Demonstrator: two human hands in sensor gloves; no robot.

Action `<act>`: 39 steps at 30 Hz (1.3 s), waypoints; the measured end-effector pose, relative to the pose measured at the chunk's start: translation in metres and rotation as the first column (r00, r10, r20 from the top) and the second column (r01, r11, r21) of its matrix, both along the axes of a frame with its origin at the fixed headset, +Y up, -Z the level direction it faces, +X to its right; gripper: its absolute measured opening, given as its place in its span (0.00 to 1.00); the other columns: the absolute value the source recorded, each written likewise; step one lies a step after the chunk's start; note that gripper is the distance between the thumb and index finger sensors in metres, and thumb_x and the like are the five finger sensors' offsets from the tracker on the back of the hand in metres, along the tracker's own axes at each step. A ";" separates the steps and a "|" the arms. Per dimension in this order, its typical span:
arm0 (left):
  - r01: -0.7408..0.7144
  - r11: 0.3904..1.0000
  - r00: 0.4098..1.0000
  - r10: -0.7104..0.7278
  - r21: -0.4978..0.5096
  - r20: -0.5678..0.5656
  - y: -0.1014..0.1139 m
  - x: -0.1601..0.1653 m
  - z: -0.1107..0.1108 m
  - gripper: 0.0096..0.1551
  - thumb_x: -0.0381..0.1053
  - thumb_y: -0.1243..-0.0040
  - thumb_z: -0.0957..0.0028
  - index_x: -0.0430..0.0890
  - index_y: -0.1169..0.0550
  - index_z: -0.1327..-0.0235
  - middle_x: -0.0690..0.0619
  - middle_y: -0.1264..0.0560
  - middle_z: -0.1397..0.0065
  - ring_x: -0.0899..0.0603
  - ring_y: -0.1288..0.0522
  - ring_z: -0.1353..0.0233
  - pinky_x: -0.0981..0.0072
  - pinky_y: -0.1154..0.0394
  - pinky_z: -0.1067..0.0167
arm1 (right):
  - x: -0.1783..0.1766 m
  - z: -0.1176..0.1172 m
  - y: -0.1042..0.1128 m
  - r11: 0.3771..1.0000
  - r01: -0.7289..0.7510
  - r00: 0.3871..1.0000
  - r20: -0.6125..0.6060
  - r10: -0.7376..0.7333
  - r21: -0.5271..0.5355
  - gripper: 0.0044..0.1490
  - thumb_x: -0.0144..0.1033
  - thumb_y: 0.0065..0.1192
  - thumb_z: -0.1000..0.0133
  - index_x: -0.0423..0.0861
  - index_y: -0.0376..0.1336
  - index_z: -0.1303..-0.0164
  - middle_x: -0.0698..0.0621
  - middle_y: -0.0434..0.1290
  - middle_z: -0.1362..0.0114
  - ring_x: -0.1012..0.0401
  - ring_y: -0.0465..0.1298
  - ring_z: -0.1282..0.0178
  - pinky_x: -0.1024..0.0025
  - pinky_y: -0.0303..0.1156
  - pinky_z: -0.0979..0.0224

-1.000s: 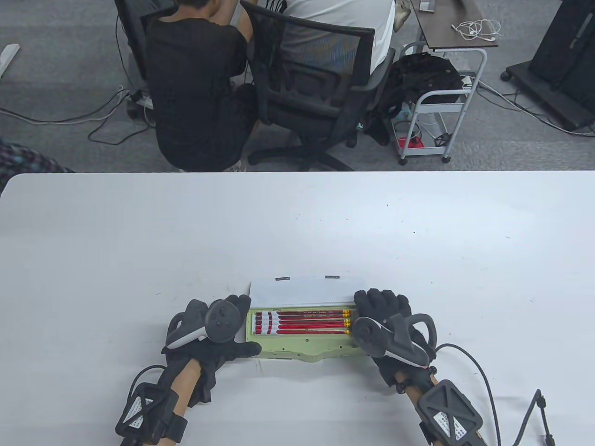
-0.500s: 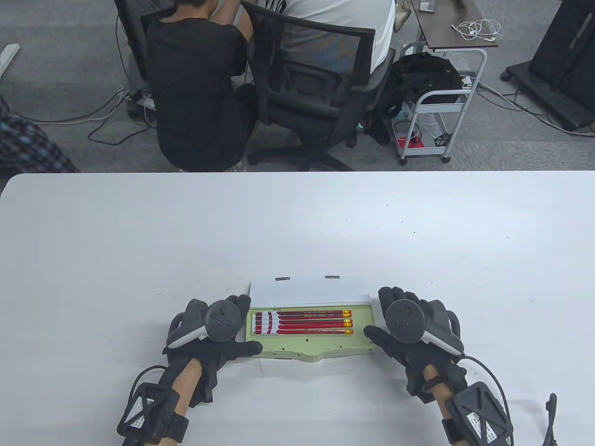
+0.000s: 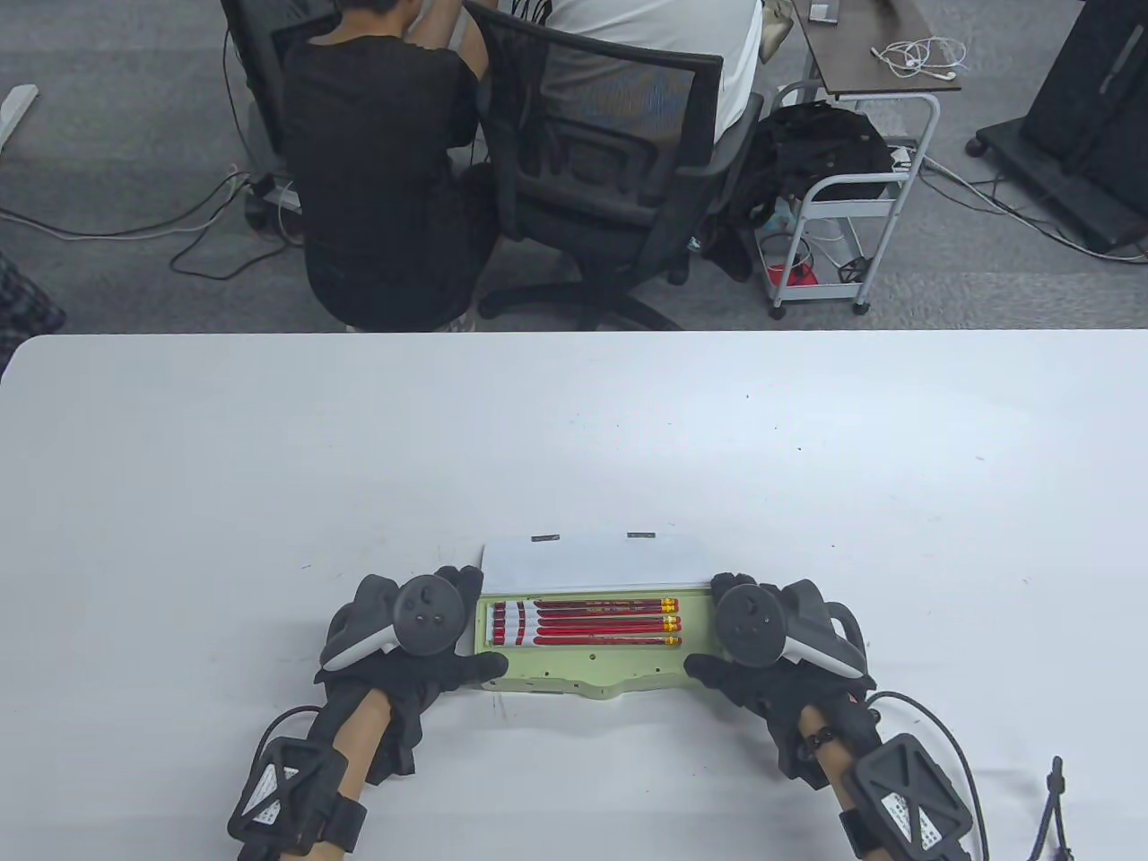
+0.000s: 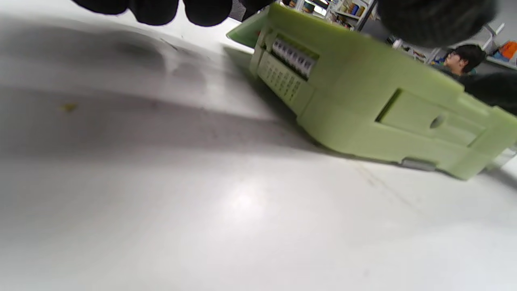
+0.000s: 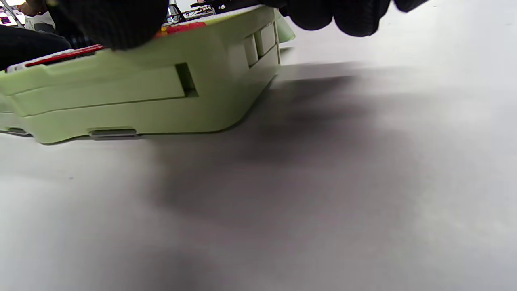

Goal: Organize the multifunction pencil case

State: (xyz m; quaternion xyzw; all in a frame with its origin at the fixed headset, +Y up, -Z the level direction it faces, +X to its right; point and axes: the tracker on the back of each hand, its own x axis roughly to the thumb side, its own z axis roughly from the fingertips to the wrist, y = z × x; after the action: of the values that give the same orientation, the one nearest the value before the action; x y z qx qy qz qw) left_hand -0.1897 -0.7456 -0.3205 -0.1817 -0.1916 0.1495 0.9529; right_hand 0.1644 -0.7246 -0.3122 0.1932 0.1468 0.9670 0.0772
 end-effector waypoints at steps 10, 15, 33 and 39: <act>-0.122 0.992 0.958 0.122 0.016 -0.260 0.023 0.004 -0.026 0.53 0.68 0.47 0.49 0.36 0.37 0.18 0.31 0.32 0.18 0.21 0.30 0.24 0.26 0.32 0.35 | -0.002 0.000 0.000 1.000 -0.019 1.000 -0.005 0.019 -0.018 0.63 0.55 0.53 0.45 0.23 0.39 0.19 0.21 0.48 0.19 0.25 0.56 0.22 0.27 0.55 0.25; -0.137 0.989 0.939 0.111 -0.059 -0.326 0.032 0.017 -0.048 0.50 0.67 0.47 0.49 0.36 0.32 0.21 0.32 0.23 0.25 0.27 0.21 0.32 0.32 0.25 0.40 | -0.001 0.000 0.000 1.000 -0.012 1.000 0.002 0.012 -0.012 0.62 0.55 0.53 0.45 0.23 0.40 0.18 0.21 0.49 0.19 0.25 0.58 0.23 0.28 0.56 0.25; -0.218 0.972 0.846 0.144 -0.088 -0.513 0.023 0.022 -0.075 0.53 0.66 0.45 0.47 0.30 0.37 0.20 0.32 0.22 0.28 0.30 0.18 0.37 0.35 0.23 0.44 | 0.000 -0.002 0.001 1.000 0.012 1.000 0.017 -0.012 0.004 0.62 0.55 0.56 0.47 0.24 0.44 0.19 0.23 0.54 0.20 0.28 0.62 0.24 0.31 0.60 0.25; -0.354 0.934 0.783 0.322 0.044 -0.531 0.038 0.007 -0.068 0.53 0.66 0.46 0.47 0.35 0.41 0.17 0.39 0.20 0.32 0.34 0.17 0.40 0.37 0.22 0.45 | 0.000 -0.002 0.001 1.000 0.013 1.000 0.022 -0.013 0.017 0.62 0.55 0.57 0.48 0.24 0.44 0.19 0.24 0.56 0.21 0.29 0.64 0.25 0.31 0.62 0.26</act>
State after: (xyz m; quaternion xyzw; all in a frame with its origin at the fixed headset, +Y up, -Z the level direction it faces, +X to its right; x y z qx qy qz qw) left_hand -0.1825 -0.7078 -0.3884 -0.1235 0.0539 0.3677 0.9201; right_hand 0.1642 -0.7235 -0.3142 0.1840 0.1364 0.9698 0.0834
